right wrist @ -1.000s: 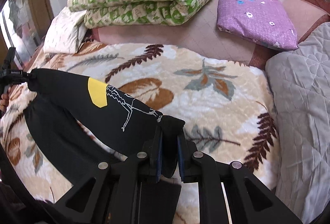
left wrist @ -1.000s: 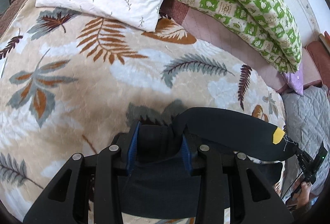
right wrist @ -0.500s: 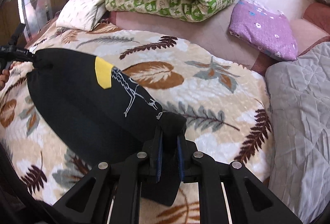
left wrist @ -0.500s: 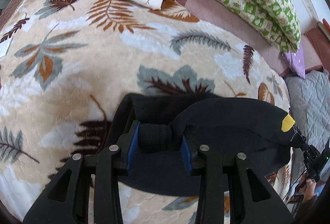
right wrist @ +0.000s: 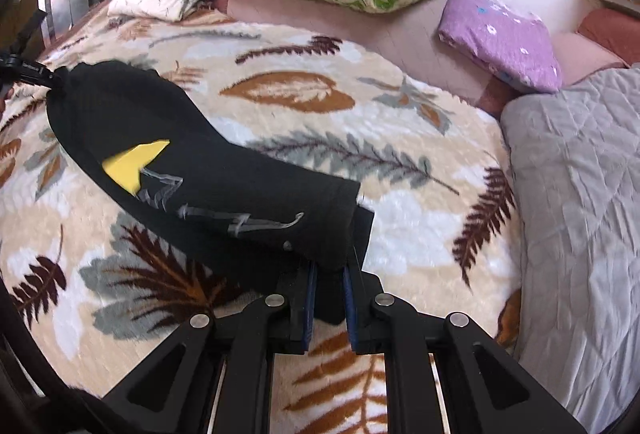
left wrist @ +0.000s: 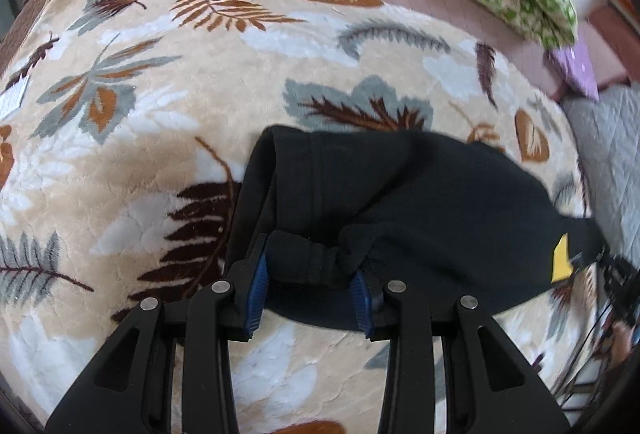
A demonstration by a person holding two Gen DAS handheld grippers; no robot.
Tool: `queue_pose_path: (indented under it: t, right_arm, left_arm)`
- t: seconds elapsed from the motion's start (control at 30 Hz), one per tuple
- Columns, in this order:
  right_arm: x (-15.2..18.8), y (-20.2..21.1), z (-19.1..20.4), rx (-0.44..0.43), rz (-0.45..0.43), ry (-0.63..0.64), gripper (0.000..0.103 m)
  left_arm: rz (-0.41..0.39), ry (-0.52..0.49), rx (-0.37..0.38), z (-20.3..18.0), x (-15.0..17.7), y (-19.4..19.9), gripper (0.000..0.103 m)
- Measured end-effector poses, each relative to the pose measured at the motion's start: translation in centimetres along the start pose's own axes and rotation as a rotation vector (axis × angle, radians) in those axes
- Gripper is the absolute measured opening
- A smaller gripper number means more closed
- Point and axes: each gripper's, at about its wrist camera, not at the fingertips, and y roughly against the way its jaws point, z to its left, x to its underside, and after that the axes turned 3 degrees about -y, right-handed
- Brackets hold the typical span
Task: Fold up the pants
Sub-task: 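Lift the waistband with both tools and fold it over onto the leg hems, then open both tools to release the folded pants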
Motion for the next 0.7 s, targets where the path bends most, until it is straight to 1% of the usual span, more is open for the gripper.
queue_pose_path:
  t: [0.17,0.27,0.37,0.43,0.47,0.53,0.57,0.63,0.7]
  right_arm:
    - [1.1,-0.3,0.2,0.046,0.028,0.001,0.012]
    - [1.6,-0.1,-0.3,0.068,0.039,-0.024,0.012]
    - [2.5,0.3,-1.0,0.090,0.058,-0.065,0.013]
    - [3.0,0.9,-1.8,0.084,0.065,-0.124,0.014]
    - [3.2,1.4,-2.4,0.077,0.059,-0.167,0.014]
    - [3.4,2.4,-4.0,0.027,0.046,-0.295,0.014]
    - [3.5,3.0,-4.8,-0.005,0.021,-0.361,0.017]
    - [3.3,3.8,-5.7,-0.075,-0.007,-0.462,0.018]
    - [2.8,4.1,-5.9,-0.123,-0.025,-0.520,0.023]
  left_arm:
    - [0.003,-0.132,-0.055,-0.9,0.9,0.4,0.035]
    - [0.019,-0.211,-0.104,-1.4,1.4,0.5,0.037]
    - [0.022,-0.257,-0.131,-1.6,2.2,1.0,0.037]
    - [0.035,-0.267,-0.140,-1.4,2.7,1.4,0.037]
    - [0.039,-0.266,-0.139,-1.2,2.9,1.6,0.037]
    - [0.044,-0.267,-0.128,-0.8,3.4,2.1,0.037]
    - [0.040,-0.258,-0.120,-0.5,3.6,2.6,0.037]
    - [0.030,-0.229,-0.090,0.1,3.8,3.5,0.038]
    - [0.016,-0.185,-0.052,0.8,3.5,4.5,0.038]
